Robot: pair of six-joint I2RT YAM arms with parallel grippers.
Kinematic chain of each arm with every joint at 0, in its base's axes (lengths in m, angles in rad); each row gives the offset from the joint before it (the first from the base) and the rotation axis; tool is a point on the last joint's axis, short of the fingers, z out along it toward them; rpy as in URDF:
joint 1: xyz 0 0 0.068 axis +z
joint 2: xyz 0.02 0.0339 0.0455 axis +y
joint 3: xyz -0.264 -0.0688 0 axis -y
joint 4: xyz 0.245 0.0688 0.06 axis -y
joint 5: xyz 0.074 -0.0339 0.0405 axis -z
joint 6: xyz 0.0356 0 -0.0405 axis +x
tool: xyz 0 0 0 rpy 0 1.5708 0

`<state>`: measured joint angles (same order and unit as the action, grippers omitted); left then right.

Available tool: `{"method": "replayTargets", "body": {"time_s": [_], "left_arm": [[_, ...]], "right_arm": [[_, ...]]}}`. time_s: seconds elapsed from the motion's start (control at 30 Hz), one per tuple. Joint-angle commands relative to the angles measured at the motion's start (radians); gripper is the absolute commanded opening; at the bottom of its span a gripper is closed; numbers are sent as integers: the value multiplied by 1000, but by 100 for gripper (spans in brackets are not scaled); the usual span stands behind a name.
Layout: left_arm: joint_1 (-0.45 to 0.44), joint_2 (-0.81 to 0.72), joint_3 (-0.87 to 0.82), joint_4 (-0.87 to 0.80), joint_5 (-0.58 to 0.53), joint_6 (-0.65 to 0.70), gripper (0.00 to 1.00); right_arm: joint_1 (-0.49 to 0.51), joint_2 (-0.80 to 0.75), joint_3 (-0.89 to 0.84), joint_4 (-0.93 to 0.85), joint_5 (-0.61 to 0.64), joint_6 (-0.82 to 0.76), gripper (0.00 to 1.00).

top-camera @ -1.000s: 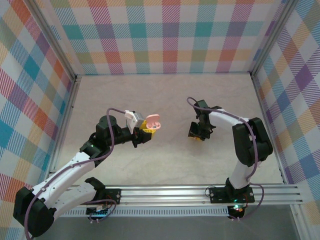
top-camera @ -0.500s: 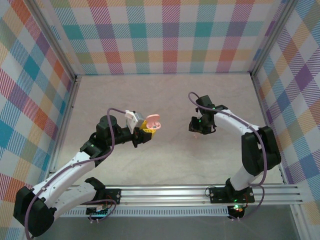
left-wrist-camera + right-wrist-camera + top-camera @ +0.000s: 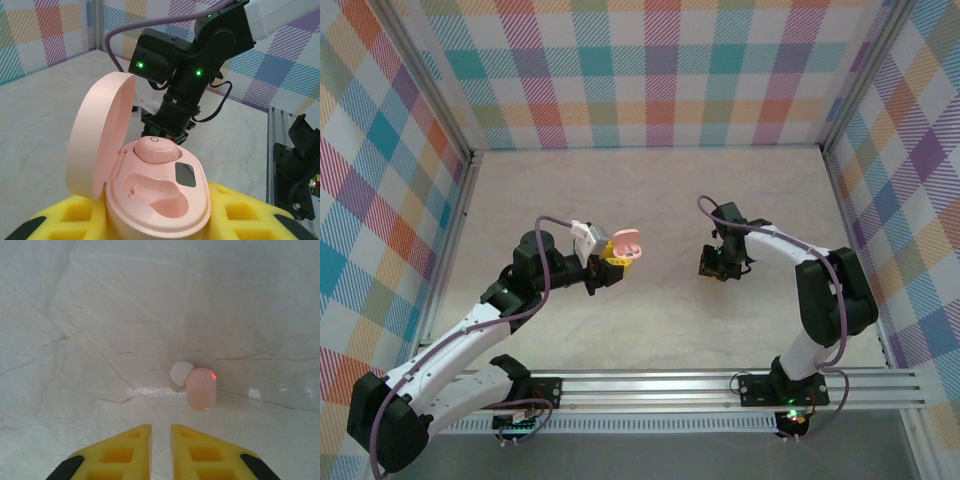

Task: Insert wireless bluetooth earbuds into charging case

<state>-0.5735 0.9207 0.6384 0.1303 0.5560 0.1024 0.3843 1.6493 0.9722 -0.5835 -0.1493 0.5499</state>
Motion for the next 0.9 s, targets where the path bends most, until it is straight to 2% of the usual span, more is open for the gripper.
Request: {"method": "replayTargets", "body": {"time_s": [0.0, 0.33, 0.6, 0.87], "left_arm": [[8, -4, 7, 8, 5, 25, 21], [8, 6, 14, 4, 10, 28, 21], [8, 3, 15, -11, 7, 34, 21], [8, -4, 15, -20, 4, 40, 21]], "right_arm": [[-7, 31, -13, 17, -29, 18, 18], [-13, 102, 57, -43, 103, -63, 16], [-30, 150, 136, -67, 139, -104, 18], [-58, 197, 227, -100, 162, -157, 28]]}}
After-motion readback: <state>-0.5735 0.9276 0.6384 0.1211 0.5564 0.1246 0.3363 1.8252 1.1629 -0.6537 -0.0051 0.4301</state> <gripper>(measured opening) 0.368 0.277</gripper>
